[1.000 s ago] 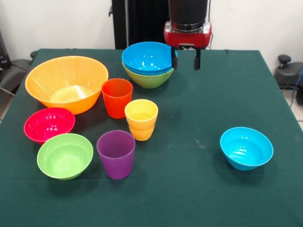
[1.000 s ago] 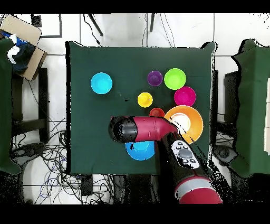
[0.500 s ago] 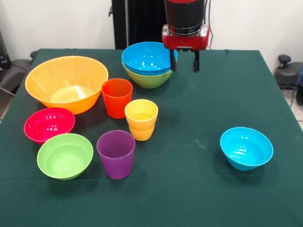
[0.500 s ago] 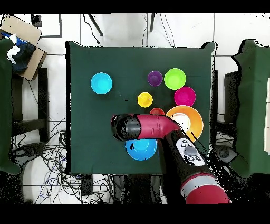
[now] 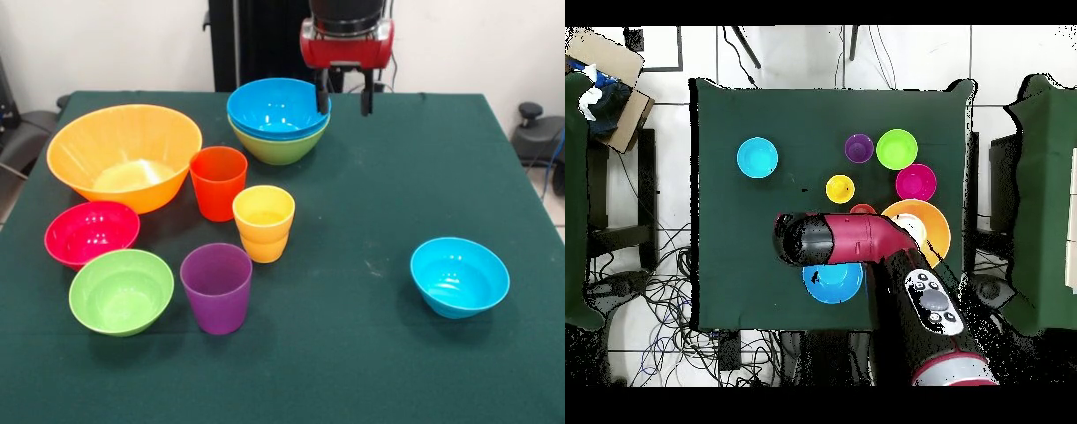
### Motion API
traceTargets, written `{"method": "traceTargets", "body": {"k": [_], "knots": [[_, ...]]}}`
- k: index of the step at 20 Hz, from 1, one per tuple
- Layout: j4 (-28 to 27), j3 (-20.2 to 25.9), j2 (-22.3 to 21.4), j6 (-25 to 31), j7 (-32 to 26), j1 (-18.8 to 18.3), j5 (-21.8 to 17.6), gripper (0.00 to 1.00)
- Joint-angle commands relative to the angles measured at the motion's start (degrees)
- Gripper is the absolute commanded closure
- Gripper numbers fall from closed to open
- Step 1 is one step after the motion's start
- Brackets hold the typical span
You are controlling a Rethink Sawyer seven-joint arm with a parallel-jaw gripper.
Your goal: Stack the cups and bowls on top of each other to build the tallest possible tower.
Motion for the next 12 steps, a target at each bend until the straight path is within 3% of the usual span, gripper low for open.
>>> {"method": "traceTargets", "body": {"k": [1,12], "knots": [[4.7,5.1,-1.8,3.9,-3.5,-2.9,0.3,0.00],[3.0,3.7,-1.0,3.9,-4.3,-4.6,-3.3,0.00]]}}
